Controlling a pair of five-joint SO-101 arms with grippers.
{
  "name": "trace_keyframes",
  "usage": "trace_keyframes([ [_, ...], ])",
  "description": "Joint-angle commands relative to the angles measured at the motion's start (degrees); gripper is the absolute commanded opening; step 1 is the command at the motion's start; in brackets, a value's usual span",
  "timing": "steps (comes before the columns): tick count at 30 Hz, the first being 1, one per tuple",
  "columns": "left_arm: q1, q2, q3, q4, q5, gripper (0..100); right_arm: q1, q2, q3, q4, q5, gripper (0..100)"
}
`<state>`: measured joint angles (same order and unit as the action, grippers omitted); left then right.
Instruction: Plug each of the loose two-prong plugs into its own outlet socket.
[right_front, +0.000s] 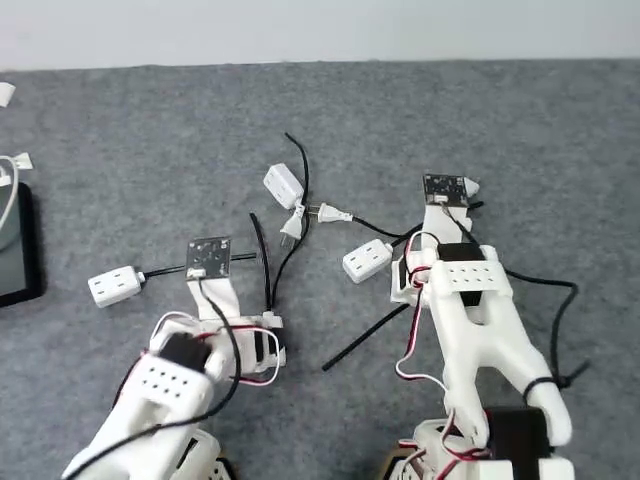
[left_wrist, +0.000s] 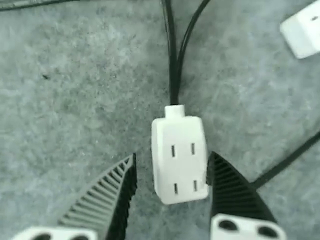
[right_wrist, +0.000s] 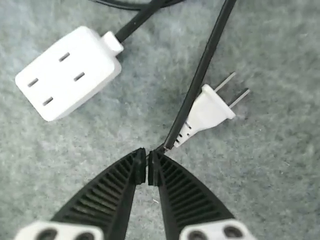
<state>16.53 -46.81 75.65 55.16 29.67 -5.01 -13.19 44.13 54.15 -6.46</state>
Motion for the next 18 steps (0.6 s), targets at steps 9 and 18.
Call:
trace_keyframes([
  [9, 0.62, 18.55, -10.68, -5.19, -0.26, 21, 0.57, 0.13, -3.52, -1.1, 0.7, 0.9],
  [18, 2.55, 30.24, -15.96, -6.68, -0.35, 21, 0.57, -0.13, -3.52, -0.84, 0.7, 0.9],
])
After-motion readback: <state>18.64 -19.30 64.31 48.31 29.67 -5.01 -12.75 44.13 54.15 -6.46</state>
